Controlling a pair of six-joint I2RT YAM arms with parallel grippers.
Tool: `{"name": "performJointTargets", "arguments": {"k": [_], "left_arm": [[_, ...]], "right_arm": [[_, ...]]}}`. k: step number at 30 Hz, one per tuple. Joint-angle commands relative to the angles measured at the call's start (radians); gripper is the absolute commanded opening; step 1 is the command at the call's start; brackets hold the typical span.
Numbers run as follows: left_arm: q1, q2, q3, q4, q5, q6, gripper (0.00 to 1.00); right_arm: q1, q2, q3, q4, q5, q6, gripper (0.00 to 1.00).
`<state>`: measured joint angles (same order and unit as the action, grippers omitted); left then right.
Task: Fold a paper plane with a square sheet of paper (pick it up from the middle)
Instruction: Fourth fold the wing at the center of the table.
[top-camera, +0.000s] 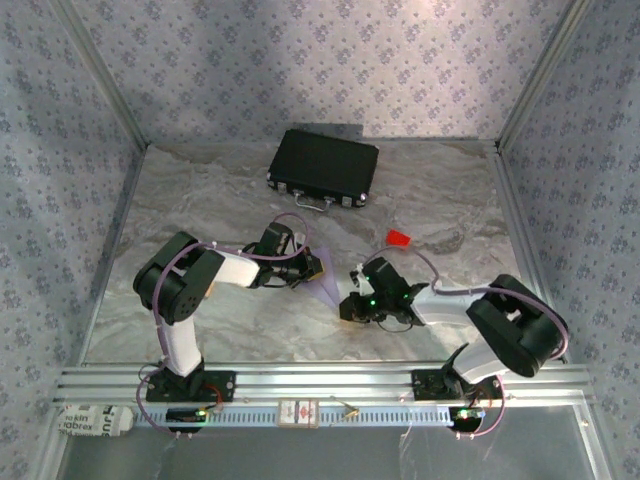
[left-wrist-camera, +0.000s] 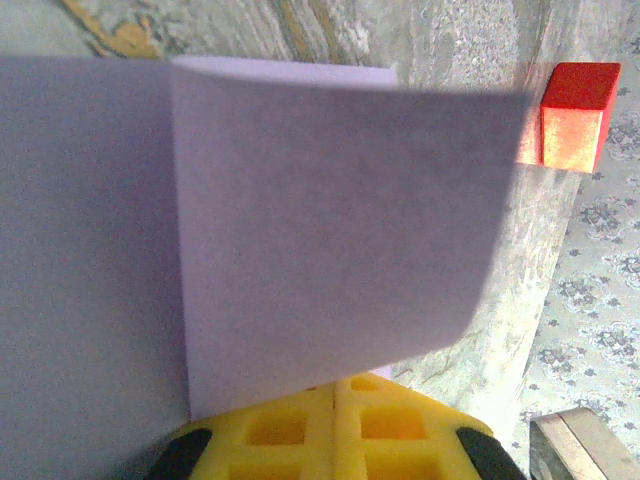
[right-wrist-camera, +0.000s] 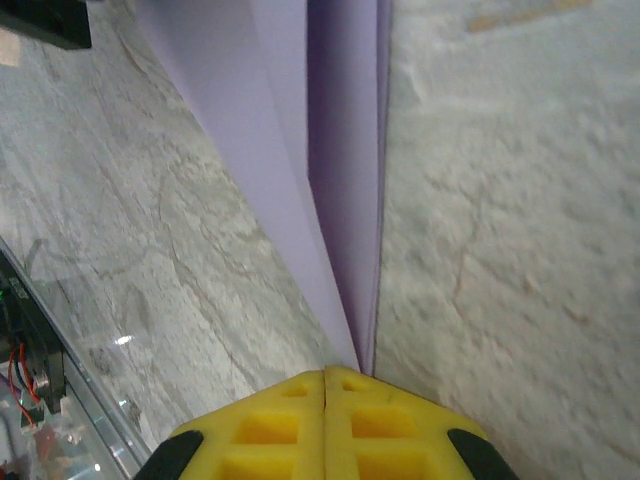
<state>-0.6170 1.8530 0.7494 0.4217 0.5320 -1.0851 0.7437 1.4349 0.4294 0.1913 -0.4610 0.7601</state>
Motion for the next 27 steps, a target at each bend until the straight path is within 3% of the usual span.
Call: {"name": "performJointTargets", "arguments": {"k": [1, 5, 15, 27], "left_arm": [[0.014, 0.022, -0.046, -0.127, -0.056, 0.005, 0.05], [0.014, 0.02, -0.049, -0.126, -0.057, 0.005, 0.05], [0.013, 0.015, -0.05, -0.124, -0.058, 0.006, 0.05], [0.013, 0.015, -0.053, -0.12, -0.055, 0.004, 0.05]], "right_arm": [[-0.013, -0.073, 0.015, -0.073, -0.023, 0.012, 0.07], [-0.03, -0.101, 0.112, -0.132, -0.013, -0.032, 0.07], [-0.022, 0.116, 0.309, -0.165, 0.029, -0.053, 0.08], [-0.017, 0.241, 0.375, -0.235, 0.069, -0.067, 0.08]]}}
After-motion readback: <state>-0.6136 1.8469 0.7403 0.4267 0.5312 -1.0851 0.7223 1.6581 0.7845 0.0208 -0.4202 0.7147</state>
